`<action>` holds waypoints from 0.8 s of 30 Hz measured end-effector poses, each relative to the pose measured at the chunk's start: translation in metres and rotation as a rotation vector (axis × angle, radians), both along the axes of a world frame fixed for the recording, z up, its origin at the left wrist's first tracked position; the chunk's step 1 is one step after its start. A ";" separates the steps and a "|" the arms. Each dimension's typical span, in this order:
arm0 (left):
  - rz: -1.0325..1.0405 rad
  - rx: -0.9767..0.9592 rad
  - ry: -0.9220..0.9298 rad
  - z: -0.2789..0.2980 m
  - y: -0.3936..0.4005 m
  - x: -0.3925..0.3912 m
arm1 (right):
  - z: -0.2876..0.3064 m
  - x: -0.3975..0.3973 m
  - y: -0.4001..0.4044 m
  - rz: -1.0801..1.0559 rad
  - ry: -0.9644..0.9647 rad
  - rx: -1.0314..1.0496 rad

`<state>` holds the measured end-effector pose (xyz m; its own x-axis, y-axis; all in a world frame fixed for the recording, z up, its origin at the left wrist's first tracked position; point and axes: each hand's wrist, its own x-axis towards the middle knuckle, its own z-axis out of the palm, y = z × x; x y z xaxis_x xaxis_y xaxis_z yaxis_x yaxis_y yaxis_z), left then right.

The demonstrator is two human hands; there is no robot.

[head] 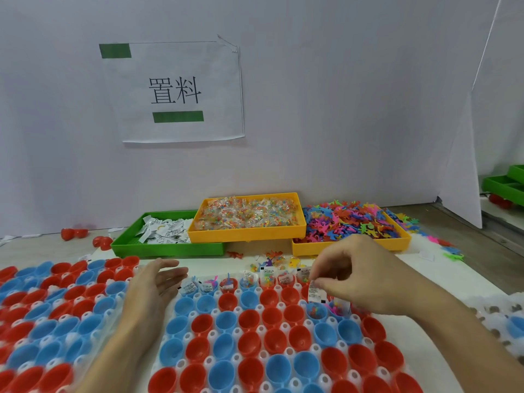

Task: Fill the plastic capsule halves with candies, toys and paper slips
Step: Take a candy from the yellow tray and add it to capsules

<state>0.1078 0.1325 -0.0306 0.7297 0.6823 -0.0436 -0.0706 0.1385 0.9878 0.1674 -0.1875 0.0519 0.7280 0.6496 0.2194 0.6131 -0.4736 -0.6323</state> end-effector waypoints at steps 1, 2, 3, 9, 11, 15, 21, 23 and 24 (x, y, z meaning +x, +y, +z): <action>0.001 0.002 0.002 0.000 0.000 0.000 | 0.000 -0.001 0.001 -0.002 -0.004 -0.021; 0.001 0.001 0.003 0.000 0.000 0.001 | -0.001 -0.002 0.003 -0.004 -0.009 -0.041; 0.001 -0.001 0.004 0.000 0.000 0.001 | -0.001 -0.004 0.004 -0.004 -0.013 -0.059; 0.000 -0.001 0.010 -0.001 0.001 0.001 | -0.005 -0.006 0.010 0.014 -0.059 -0.146; 0.000 0.006 0.011 -0.002 0.001 0.001 | -0.007 -0.007 0.011 0.010 -0.076 -0.183; 0.005 -0.007 0.012 0.000 0.001 0.002 | -0.006 -0.008 0.012 0.016 -0.083 -0.221; 0.008 0.000 0.013 0.000 0.000 0.001 | -0.005 -0.008 0.012 0.016 -0.007 -0.236; 0.008 -0.003 0.011 0.001 0.000 0.001 | -0.005 -0.008 0.011 0.016 0.016 -0.235; 0.007 -0.002 0.010 0.001 0.000 0.001 | -0.004 -0.008 0.010 0.012 0.022 -0.237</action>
